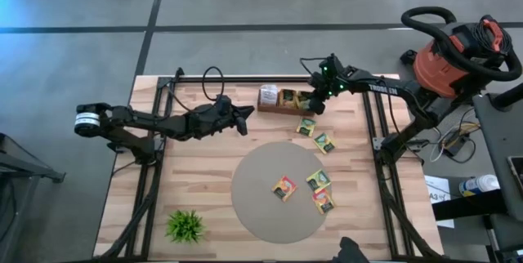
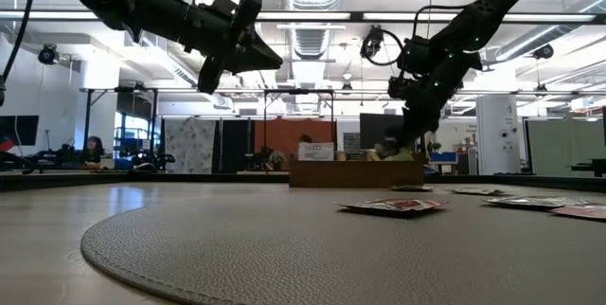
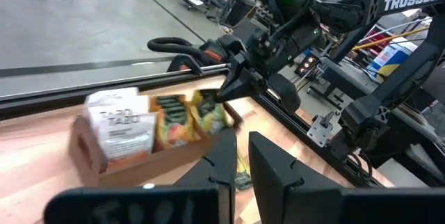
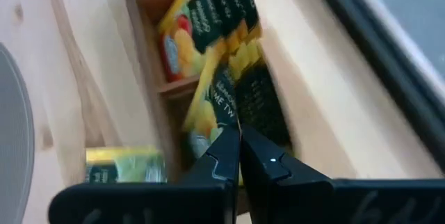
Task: Pick & Place Tea
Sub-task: Put the yellow tea bag into the right section of the wooden organizer
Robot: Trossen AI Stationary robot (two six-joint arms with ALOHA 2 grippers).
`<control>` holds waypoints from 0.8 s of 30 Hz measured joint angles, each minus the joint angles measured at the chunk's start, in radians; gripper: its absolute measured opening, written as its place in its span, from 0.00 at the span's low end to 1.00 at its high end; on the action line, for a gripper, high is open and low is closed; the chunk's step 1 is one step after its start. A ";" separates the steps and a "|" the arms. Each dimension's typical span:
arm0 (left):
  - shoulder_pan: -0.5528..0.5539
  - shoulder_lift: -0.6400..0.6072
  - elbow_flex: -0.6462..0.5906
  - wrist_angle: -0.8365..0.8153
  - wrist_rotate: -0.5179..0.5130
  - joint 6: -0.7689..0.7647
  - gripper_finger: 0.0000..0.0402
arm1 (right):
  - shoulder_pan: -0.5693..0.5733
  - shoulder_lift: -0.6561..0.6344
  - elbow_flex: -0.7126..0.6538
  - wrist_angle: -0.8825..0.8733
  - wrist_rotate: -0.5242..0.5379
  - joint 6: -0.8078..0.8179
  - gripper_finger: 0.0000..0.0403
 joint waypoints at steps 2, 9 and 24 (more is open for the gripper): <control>0.000 0.000 0.000 0.000 0.000 0.000 0.09 | -0.001 0.000 -0.001 -0.023 0.005 -0.007 0.02; 0.000 0.000 0.000 0.000 0.001 -0.002 0.09 | 0.000 -0.001 0.021 -0.072 0.055 -0.022 0.02; 0.000 0.000 0.000 -0.003 0.002 -0.003 0.09 | 0.002 -0.003 0.084 -0.225 0.133 -0.104 0.11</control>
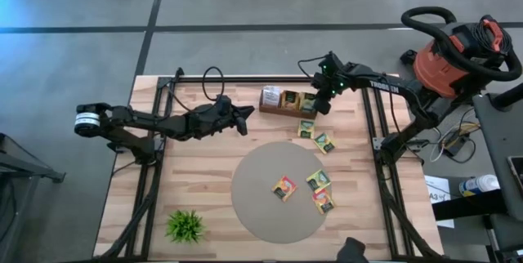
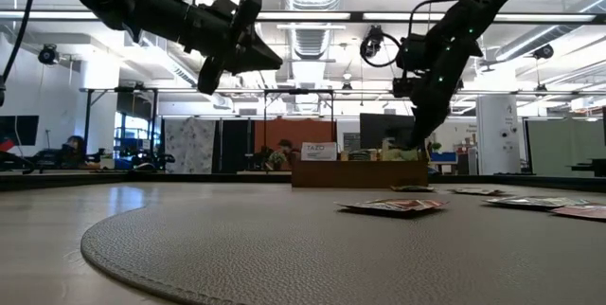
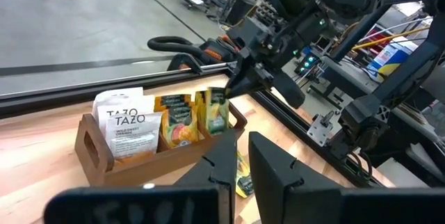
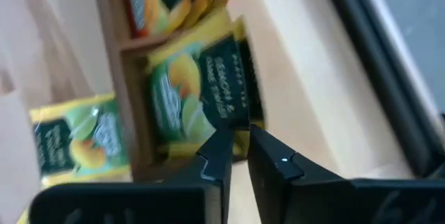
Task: Pick & Place Tea
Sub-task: Put the yellow tea bag into the right section of the wooden organizer
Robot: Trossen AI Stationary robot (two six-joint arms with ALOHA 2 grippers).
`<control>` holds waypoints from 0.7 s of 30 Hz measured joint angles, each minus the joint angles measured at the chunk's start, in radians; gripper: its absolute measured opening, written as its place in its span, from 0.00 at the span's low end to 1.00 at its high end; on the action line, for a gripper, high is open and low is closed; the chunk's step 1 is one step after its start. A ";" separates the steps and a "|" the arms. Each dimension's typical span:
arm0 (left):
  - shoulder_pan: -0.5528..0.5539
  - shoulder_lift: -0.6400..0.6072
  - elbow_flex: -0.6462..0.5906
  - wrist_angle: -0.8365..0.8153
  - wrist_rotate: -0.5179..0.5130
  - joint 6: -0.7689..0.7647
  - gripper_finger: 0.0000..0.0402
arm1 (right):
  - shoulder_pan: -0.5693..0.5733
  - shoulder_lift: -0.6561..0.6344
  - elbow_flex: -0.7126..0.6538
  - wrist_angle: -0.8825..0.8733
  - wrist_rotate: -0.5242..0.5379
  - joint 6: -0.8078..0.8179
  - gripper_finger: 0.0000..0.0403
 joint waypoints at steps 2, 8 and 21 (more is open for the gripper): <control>0.000 0.000 0.000 -0.005 0.000 0.000 0.09 | 0.002 0.000 0.000 -0.034 -0.004 0.000 0.14; 0.000 0.000 0.000 -0.030 0.000 0.003 0.09 | 0.007 0.000 0.000 -0.056 -0.008 0.016 0.21; 0.000 0.000 0.000 -0.075 0.000 0.004 0.09 | 0.146 -0.025 -0.002 -0.136 -0.131 0.164 0.24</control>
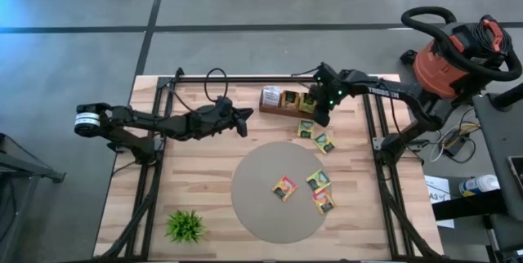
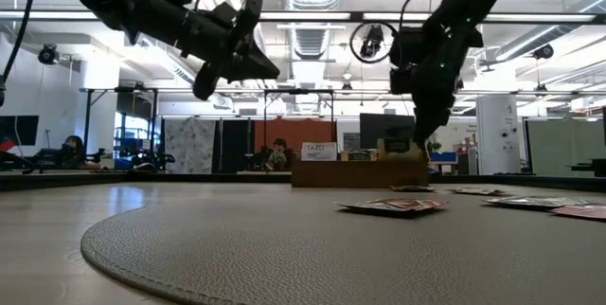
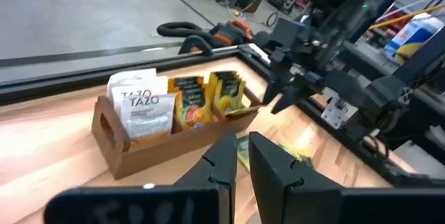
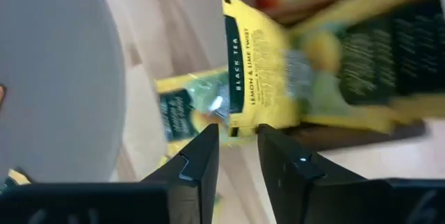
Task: Pick & Place Tea
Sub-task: Put the yellow tea bag into the right section of the wooden organizer
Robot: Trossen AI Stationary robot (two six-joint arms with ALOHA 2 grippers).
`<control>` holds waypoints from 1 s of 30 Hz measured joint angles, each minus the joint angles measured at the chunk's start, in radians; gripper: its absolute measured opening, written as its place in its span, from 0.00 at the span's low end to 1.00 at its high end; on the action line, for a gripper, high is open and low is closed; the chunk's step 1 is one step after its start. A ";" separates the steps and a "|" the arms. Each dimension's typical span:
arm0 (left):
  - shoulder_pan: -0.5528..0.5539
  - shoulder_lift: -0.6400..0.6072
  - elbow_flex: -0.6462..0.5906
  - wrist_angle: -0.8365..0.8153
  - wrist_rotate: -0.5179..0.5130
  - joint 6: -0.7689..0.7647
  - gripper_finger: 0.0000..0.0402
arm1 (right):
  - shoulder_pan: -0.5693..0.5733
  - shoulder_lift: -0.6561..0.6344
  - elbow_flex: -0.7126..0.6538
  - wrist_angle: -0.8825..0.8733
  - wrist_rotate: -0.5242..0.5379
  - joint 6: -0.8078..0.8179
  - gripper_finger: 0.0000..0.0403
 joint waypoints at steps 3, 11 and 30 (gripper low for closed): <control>0.000 0.000 0.000 -0.016 0.000 0.000 0.09 | 0.054 -0.002 0.000 0.025 0.131 0.055 0.23; 0.000 0.000 0.000 -0.016 0.017 -0.001 0.09 | 0.017 -0.008 0.029 0.031 0.383 0.133 0.24; 0.000 -0.001 -0.002 -0.083 0.082 0.004 0.09 | 0.137 0.121 -0.041 0.254 0.174 0.314 0.26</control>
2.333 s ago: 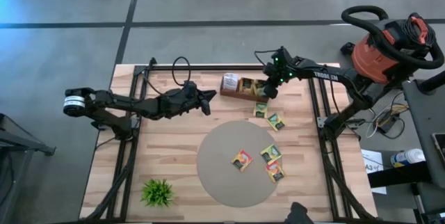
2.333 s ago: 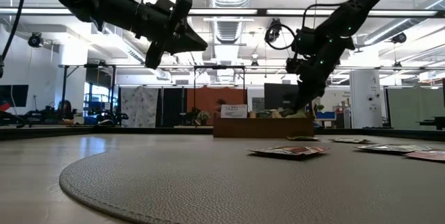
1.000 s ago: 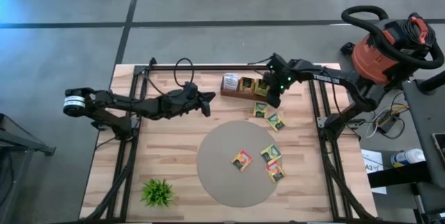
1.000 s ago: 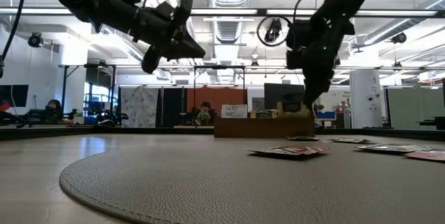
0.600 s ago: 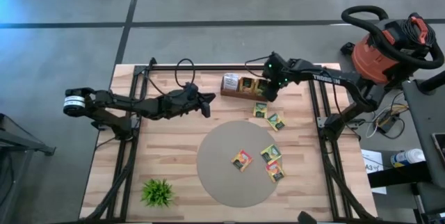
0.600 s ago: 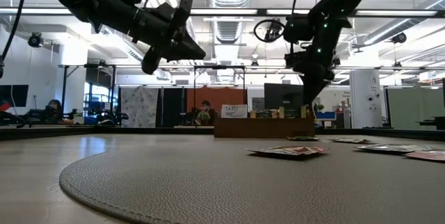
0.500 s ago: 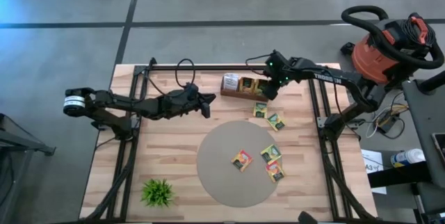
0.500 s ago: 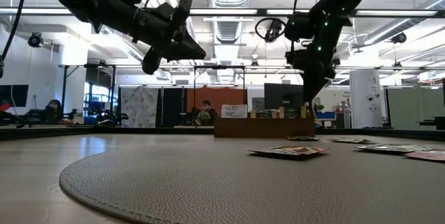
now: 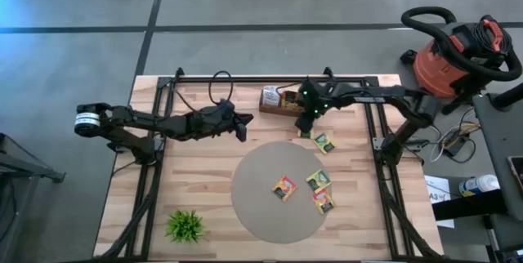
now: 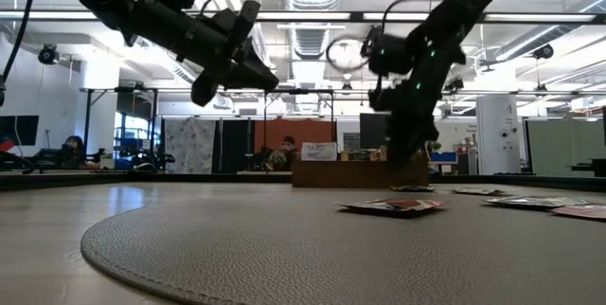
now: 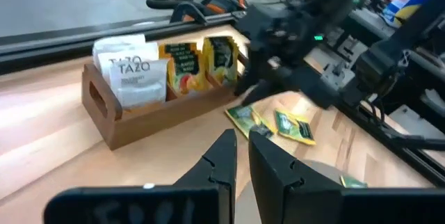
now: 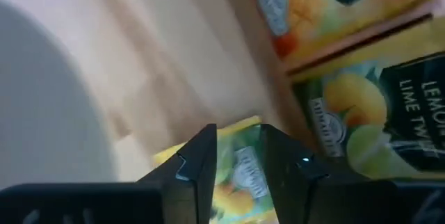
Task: Pick & Place Tea
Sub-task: Put the yellow tea bag into the right section of the wooden organizer
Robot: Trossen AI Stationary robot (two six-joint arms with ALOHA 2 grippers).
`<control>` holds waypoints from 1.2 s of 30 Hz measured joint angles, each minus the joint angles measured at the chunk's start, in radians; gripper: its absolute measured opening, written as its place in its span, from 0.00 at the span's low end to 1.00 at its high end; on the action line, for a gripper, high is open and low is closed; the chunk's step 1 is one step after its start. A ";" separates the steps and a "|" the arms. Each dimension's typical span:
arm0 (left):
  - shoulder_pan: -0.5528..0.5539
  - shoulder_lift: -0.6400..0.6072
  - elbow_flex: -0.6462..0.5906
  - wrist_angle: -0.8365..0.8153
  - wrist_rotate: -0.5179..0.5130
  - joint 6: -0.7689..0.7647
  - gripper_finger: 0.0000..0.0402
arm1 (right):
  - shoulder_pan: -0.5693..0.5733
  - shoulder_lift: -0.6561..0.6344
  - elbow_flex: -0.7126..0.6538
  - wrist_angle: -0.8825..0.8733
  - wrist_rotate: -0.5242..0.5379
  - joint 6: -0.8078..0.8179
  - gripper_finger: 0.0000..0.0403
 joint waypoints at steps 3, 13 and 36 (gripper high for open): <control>0.000 0.000 0.000 -0.007 0.019 0.000 0.09 | -0.008 0.057 0.010 0.000 0.010 -0.002 0.24; 0.000 0.000 0.000 -0.047 0.040 0.001 0.09 | -0.001 0.005 0.012 -0.065 0.065 -0.009 0.24; 0.027 0.432 0.326 -0.037 0.486 0.346 0.09 | 0.144 -0.230 -0.270 0.042 0.196 0.483 0.29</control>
